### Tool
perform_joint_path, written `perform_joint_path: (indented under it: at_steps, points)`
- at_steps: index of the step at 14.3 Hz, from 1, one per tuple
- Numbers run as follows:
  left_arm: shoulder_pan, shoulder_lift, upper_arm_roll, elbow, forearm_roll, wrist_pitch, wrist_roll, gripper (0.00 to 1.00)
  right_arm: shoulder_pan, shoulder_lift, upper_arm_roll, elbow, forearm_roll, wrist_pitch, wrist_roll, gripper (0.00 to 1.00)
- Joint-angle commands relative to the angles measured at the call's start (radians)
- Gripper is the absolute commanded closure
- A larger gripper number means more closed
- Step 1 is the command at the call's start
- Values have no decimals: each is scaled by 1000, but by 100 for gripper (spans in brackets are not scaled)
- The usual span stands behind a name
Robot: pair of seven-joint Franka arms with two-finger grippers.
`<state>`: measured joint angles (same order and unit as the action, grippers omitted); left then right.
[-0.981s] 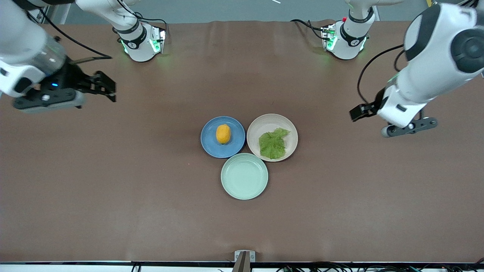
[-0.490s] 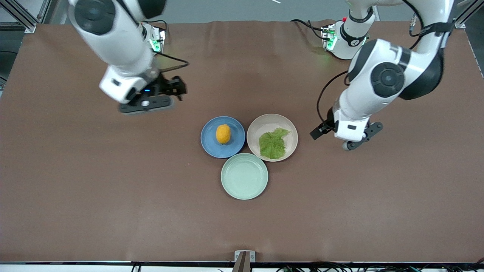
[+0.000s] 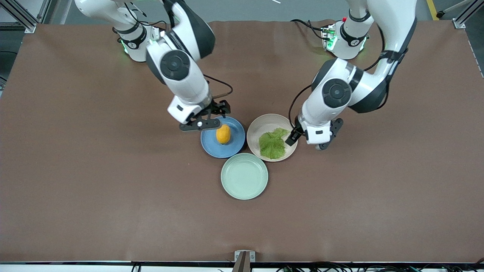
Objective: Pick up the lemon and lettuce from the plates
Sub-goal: 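Reach the right gripper to the lemon while the left gripper reaches the lettuce, then close the right gripper on the lemon while the left gripper grasps the lettuce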
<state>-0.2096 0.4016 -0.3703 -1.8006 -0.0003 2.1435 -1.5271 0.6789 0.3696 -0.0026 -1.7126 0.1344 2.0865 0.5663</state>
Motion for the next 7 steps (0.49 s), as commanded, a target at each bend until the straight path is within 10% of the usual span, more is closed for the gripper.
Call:
perform_joint_path:
  at_steps: [1,7]
  points:
    - [-23,65,2,7,8,55,-96,11,31,37,-13,-64,11,88,50,0]
    - [-40,178,8,18,17,157,-148,23,34,143,-13,-65,11,181,50,0]
